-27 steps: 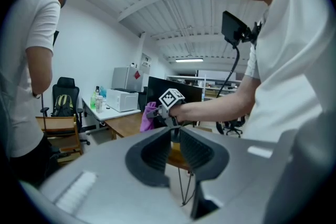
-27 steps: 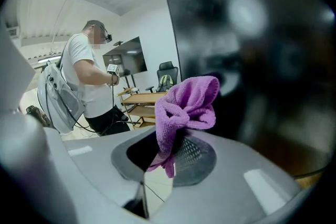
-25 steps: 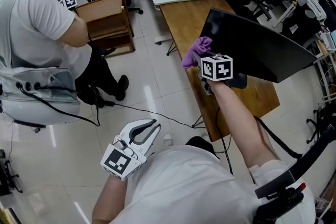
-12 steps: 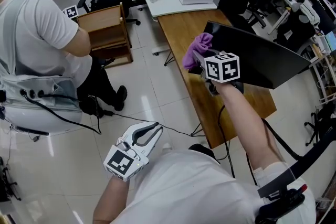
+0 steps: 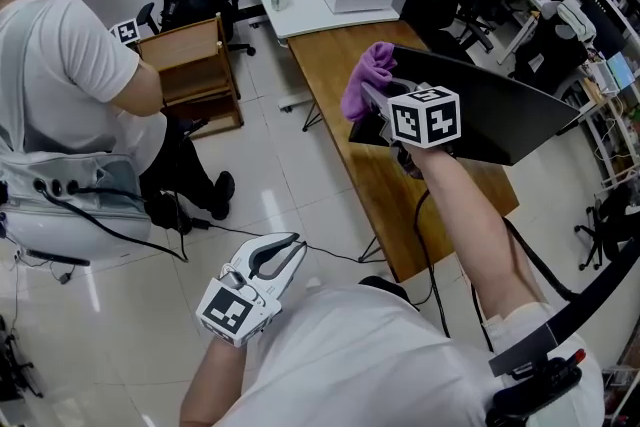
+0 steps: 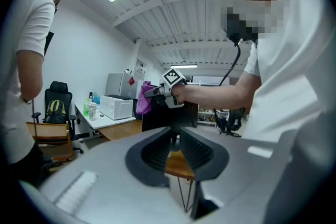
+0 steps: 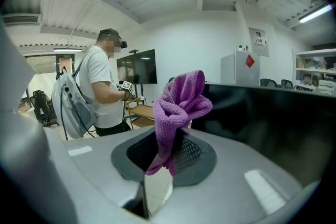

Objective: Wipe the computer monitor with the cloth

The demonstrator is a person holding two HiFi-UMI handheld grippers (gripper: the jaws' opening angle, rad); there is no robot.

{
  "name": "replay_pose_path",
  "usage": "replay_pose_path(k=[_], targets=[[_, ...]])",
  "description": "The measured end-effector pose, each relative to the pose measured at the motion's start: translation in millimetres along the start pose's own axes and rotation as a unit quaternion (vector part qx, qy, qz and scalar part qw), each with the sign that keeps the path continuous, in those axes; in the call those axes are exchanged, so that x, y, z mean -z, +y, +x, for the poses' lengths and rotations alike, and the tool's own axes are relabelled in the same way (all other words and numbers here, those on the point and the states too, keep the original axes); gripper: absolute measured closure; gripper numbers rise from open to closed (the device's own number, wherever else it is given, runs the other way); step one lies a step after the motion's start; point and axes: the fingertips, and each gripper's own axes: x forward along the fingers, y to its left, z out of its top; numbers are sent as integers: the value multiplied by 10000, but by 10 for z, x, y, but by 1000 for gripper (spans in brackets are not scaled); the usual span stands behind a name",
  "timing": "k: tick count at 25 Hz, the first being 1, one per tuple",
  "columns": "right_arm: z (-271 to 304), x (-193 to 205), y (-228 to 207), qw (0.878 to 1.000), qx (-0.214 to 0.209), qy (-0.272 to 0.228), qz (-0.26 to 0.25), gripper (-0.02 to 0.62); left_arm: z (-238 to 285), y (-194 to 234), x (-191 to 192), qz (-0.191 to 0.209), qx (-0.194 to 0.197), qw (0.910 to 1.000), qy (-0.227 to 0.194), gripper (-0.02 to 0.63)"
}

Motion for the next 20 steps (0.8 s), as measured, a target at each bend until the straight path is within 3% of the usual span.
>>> replay_pose_path(k=[11, 20], targets=[[-161, -279, 14, 9992, 104, -377, 36, 535, -87, 70, -13, 7, -21, 10000, -32, 532], [-800, -1, -256, 9971, 586, -471, 130, 535, 188, -106, -93, 158, 597, 9981, 44, 532]])
